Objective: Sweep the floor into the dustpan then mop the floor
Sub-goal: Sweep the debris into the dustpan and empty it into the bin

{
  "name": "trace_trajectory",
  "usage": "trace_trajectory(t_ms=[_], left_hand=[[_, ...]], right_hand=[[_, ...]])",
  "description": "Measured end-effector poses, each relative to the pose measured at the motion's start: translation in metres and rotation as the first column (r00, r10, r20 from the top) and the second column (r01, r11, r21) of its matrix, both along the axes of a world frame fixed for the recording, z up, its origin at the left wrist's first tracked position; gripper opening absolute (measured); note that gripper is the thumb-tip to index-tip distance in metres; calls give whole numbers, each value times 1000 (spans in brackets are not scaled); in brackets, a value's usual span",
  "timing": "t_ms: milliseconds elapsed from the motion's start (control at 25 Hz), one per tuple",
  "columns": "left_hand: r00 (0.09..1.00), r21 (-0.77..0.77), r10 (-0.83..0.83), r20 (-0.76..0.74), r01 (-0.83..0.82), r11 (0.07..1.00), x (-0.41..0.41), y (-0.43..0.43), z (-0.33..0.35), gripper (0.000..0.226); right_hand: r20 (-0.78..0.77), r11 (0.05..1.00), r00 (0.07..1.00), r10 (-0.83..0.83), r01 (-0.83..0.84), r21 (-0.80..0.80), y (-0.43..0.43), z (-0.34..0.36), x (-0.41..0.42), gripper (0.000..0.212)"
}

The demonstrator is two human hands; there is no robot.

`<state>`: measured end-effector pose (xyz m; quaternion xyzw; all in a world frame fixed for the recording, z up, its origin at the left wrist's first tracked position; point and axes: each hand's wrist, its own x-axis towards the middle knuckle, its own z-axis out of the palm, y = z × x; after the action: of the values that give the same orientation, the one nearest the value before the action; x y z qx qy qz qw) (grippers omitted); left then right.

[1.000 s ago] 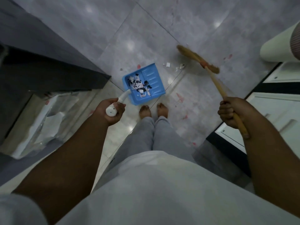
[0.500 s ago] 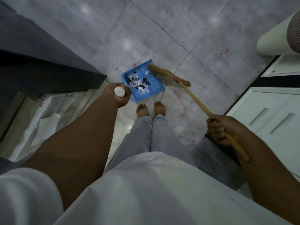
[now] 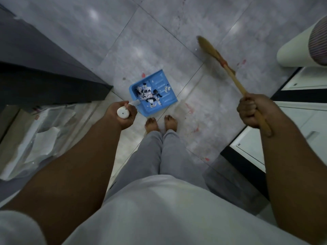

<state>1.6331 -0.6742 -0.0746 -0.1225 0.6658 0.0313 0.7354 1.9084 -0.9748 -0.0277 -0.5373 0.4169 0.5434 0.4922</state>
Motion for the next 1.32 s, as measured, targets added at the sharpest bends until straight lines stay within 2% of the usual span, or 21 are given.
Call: trace_trajectory(t_ms=[200,440,560,760,880,1000,1160,1320], left_hand=[[999,23,2,-41,-1,1000,-3,-4,-7,27],[999,15,13,-47,-13,1000,-6,-3,-2,30],[999,-3,29,-42,-29,1000,-8,-3,0,30],[999,8,31,-16,-31,999,-10,-3,2,33],[1000,9,10,-7,-10,1000,-15,-3,0,40],[1000,14,21,-3,-21,1000,-18,-3,-3,41],[999,2,26,21,-26,1000,-20,0,-6,38],[998,-14,38,45,-37,999,-32,3,-9,31]], right_hand=[[-4,995,996,94,-94,-27,46,-22,34,38],[-161,979,969,185,-196,-49,1,0,-53,40],[-258,996,962,85,-88,2,-43,30,-91,43],[-193,999,981,-30,26,-25,-72,45,-97,45],[-207,999,977,-40,33,-38,-53,27,-97,43],[-290,999,957,-25,30,16,-38,17,-114,43],[-364,995,931,-9,45,90,-57,44,-134,33],[-321,994,945,64,-32,104,-76,77,-118,38]])
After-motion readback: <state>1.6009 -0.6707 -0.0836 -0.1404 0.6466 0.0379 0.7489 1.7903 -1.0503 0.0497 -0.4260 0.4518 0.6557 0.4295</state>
